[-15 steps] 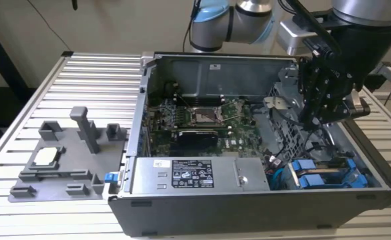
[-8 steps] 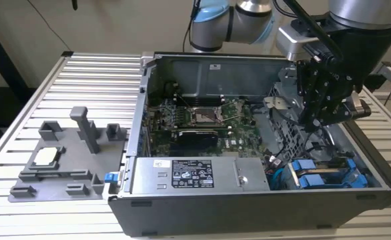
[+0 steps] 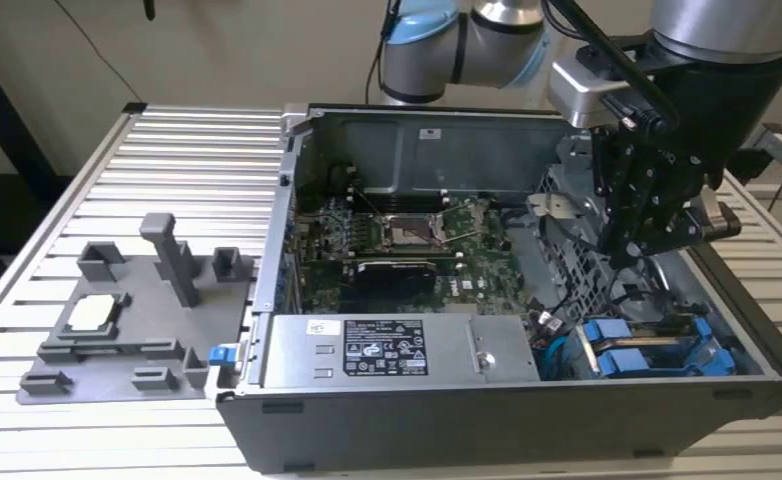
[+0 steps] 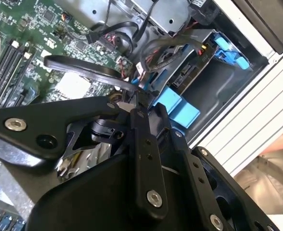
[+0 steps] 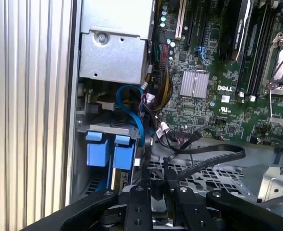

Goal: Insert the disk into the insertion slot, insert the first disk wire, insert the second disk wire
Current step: 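Insert the first disk wire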

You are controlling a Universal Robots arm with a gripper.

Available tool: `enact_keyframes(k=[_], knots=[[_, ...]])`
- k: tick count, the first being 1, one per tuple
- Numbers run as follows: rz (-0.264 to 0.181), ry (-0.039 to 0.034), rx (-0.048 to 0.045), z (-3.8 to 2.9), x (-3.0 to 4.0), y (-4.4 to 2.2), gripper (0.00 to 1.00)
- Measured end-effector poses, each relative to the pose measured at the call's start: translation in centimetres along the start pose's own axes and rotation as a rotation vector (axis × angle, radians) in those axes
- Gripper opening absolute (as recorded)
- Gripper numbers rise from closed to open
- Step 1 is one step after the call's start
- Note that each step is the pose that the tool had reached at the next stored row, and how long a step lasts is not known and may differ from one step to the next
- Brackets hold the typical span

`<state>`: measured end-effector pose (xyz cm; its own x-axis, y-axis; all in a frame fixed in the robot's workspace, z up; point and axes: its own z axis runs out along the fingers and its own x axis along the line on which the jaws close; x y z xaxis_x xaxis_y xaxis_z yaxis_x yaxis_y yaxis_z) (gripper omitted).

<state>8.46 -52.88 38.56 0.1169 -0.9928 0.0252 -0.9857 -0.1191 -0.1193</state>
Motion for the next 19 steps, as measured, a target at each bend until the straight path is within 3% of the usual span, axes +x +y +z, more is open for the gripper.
enact_keyframes(k=[6, 9, 10, 19], knots=[[0.000, 0.0037, 0.0060, 0.10, -0.01, 0.07, 0.26], [-0.001, 0.0060, 0.0060, 0.13, -0.01, 0.08, 0.25], [-0.001, 0.0061, 0.0059, 0.13, -0.01, 0.09, 0.17], [-0.001, 0.0061, 0.0060, 0.14, -0.01, 0.09, 0.16]])
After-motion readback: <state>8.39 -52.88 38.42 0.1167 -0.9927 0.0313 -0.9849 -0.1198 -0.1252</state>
